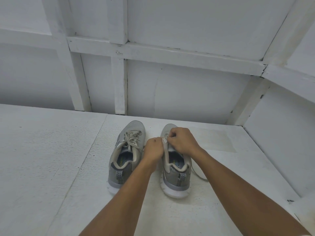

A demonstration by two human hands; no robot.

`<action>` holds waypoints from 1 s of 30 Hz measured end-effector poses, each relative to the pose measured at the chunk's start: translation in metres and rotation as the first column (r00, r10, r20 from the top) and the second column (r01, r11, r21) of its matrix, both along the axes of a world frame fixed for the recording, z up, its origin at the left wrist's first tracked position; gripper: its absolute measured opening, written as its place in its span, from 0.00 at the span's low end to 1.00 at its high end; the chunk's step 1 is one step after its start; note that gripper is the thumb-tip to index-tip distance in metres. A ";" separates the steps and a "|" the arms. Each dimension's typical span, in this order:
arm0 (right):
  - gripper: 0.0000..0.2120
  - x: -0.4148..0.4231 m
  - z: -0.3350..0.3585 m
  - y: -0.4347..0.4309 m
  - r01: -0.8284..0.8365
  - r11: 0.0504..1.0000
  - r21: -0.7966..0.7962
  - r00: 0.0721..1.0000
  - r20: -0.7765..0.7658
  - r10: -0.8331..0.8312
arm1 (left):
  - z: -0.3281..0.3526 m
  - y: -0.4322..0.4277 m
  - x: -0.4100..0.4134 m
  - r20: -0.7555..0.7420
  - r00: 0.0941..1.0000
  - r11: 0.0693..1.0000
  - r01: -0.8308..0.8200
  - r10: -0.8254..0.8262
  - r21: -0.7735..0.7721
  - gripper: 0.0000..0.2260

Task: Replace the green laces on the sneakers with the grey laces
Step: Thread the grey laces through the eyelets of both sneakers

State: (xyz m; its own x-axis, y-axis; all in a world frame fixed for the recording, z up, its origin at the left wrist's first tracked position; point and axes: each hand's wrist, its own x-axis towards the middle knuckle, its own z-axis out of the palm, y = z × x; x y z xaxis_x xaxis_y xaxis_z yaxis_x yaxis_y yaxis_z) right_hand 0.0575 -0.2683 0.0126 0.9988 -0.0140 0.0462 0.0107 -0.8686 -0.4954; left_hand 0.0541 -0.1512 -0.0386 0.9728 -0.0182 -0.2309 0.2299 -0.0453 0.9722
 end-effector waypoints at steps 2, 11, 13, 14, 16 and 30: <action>0.06 -0.001 -0.001 0.001 -0.008 1.000 0.005 1.000 -0.010 0.008 | 0.004 0.000 0.002 -0.067 0.998 1.000 -0.004 0.002 -0.023 0.16; 0.07 -0.003 -0.003 -0.010 0.047 0.994 -0.101 0.998 0.043 -0.043 | 0.020 -0.005 0.029 -0.166 0.986 1.000 -0.010 0.008 -0.011 0.12; 0.09 -0.010 -0.005 -0.016 0.076 0.996 -0.048 0.996 0.046 -0.074 | 0.033 0.002 0.037 -0.127 0.988 0.996 -0.087 0.083 -0.027 0.13; 0.12 -0.014 -0.007 -0.021 0.087 0.996 -0.008 0.995 0.050 -0.086 | 0.046 0.011 0.041 -0.094 0.983 0.983 -0.167 0.160 -0.071 0.13; 0.17 -0.026 -0.011 -0.032 0.109 0.988 0.106 0.989 0.085 -0.118 | 0.083 0.039 0.055 -0.063 0.940 0.878 -0.337 0.337 -0.338 0.13; 0.15 -0.062 -0.018 -0.040 0.221 0.849 0.481 0.963 0.028 -0.267 | 0.066 0.014 0.031 -0.163 0.821 0.276 0.361 -0.548 0.891 0.10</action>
